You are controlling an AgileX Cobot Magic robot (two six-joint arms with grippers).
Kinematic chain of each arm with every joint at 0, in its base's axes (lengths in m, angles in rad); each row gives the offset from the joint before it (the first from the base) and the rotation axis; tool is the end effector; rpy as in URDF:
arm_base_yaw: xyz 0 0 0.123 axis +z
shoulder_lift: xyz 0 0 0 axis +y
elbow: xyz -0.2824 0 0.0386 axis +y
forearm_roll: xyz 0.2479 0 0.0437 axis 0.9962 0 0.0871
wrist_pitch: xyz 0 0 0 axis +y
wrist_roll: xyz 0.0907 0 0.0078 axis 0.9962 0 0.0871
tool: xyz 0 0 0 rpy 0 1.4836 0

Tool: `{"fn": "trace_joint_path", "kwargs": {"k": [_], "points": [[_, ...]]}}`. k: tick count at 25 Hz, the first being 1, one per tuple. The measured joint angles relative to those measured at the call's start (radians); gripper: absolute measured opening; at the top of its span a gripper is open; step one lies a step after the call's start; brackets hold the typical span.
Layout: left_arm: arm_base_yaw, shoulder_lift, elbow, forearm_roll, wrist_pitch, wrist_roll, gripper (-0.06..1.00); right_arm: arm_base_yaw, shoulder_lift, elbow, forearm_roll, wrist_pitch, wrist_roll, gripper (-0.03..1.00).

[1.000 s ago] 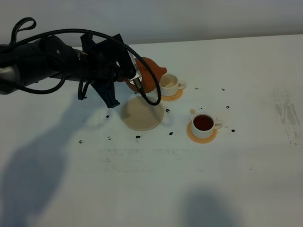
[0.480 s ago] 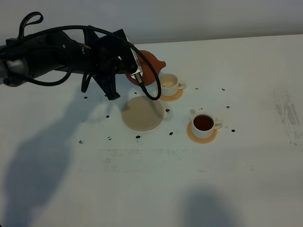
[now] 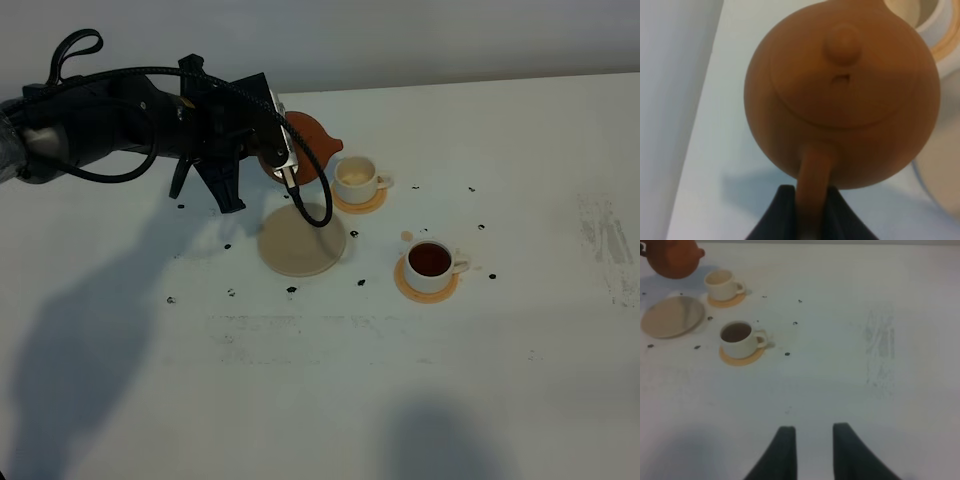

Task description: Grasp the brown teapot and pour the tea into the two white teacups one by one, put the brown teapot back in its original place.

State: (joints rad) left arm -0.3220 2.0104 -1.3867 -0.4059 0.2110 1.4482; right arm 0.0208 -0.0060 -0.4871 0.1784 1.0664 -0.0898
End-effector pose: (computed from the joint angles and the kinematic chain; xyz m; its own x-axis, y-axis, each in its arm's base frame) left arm 0.4238 -0.1494 0.1922 0.0095 0.9083 -0.4182 0.7352 0.2771 0.6186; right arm -0.0055 0.0140 0.2742 -0.4606 -0.0124 -0.8875 -0.1597 0.9847 0.0691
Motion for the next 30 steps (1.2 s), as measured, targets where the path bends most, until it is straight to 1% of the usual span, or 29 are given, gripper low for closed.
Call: {"fn": "trace_joint_path", "kwargs": {"k": [4, 9, 16, 30], "points": [[-0.001, 0.0, 0.0, 0.034, -0.019, 0.0, 0.11, 0.0, 0.0, 0.0, 0.0, 0.0, 0.0, 0.2], [-0.012, 0.0, 0.0, 0.04, -0.041, 0.0, 0.11, 0.0, 0.0, 0.0, 0.0, 0.0, 0.0, 0.2], [-0.034, 0.0, 0.0, 0.088, -0.052, 0.001, 0.11, 0.0, 0.0, 0.0, 0.0, 0.0, 0.0, 0.2], [-0.034, 0.0, 0.0, 0.189, -0.076, 0.0, 0.11, 0.0, 0.0, 0.0, 0.0, 0.0, 0.0, 0.2]]}}
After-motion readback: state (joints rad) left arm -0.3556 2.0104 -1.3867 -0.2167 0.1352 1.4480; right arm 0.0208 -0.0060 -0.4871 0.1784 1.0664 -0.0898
